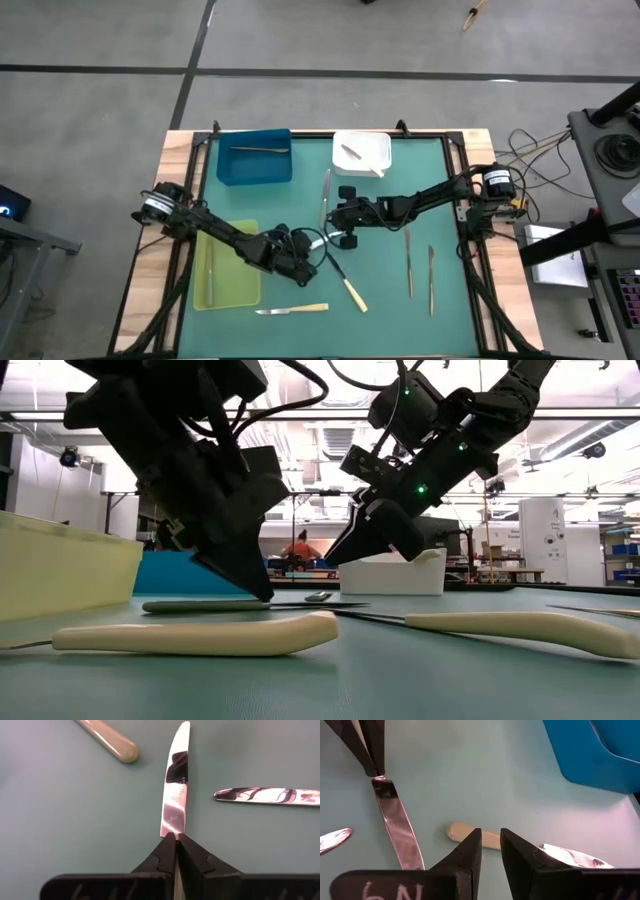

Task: Sort silverware by color (type)
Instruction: Put the bottom green knife into the green bin

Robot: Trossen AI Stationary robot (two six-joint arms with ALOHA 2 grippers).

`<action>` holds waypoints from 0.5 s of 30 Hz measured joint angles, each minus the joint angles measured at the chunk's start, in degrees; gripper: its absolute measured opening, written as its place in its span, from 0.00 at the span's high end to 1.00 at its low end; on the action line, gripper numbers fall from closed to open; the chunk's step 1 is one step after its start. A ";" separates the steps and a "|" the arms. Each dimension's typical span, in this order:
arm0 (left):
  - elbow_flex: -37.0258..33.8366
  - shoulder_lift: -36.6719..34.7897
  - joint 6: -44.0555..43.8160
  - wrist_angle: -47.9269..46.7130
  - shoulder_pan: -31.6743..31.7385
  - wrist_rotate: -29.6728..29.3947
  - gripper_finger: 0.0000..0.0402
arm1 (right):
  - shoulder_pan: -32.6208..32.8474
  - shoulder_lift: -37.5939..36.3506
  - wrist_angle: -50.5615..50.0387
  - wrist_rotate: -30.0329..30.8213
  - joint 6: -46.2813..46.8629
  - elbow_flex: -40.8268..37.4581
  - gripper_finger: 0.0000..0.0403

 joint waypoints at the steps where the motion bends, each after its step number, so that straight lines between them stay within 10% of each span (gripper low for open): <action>1: 0.03 -0.04 -0.53 -0.33 0.10 0.23 0.99 | 0.00 0.00 0.02 0.00 0.00 0.00 0.84; 15: -0.16 -5.83 12.83 -1.13 -0.46 4.00 1.00 | 0.01 0.00 -0.02 -1.38 -0.10 -0.04 0.84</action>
